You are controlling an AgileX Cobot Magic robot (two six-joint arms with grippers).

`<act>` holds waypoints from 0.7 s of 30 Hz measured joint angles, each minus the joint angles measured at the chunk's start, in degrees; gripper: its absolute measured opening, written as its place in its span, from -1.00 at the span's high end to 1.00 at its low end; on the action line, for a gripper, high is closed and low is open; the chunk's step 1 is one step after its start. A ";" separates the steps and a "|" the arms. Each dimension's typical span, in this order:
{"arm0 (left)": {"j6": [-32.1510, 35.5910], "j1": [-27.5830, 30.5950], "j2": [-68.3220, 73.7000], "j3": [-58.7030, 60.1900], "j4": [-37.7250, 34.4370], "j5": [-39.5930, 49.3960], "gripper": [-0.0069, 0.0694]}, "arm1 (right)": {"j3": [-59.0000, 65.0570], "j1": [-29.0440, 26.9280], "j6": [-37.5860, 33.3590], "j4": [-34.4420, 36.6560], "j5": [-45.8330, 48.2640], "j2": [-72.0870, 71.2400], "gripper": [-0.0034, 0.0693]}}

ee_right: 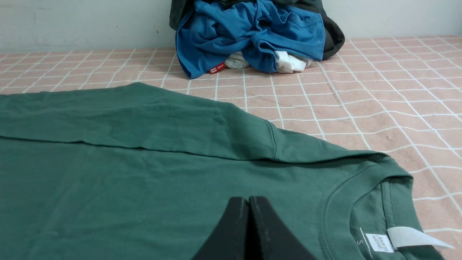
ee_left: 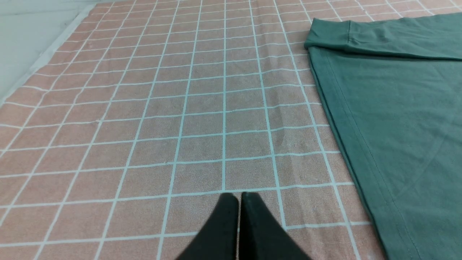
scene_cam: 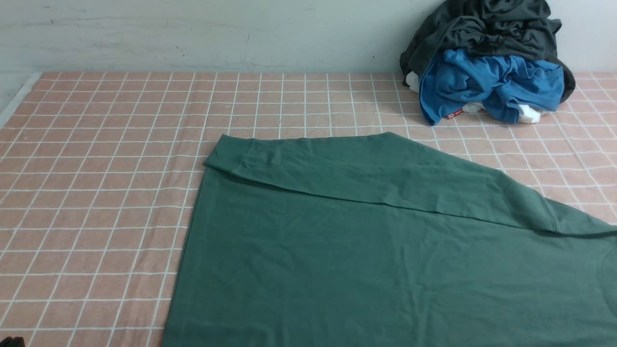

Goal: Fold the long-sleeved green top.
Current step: Use the left arm to clamp the cuff closest to it

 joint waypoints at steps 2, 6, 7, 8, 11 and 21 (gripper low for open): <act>0.00 0.00 0.00 0.00 0.00 0.00 0.83 | 0.00 0.00 0.00 0.00 0.00 0.00 0.94; 0.00 0.00 0.00 0.00 0.00 0.00 0.83 | 0.00 0.00 0.00 0.00 0.00 0.00 0.94; 0.00 0.00 0.00 0.00 0.00 0.00 0.83 | 0.00 0.00 0.13 0.00 0.00 0.00 0.94; 0.00 0.00 0.00 0.00 0.00 0.00 0.83 | 0.00 0.00 0.29 0.00 0.00 0.00 0.94; 0.00 0.00 0.00 0.00 0.00 0.00 0.83 | 0.00 0.00 0.92 0.00 0.00 0.00 0.94; 0.00 0.00 0.00 0.00 -0.25 -0.22 0.83 | 0.00 0.00 1.26 0.00 0.00 0.00 0.94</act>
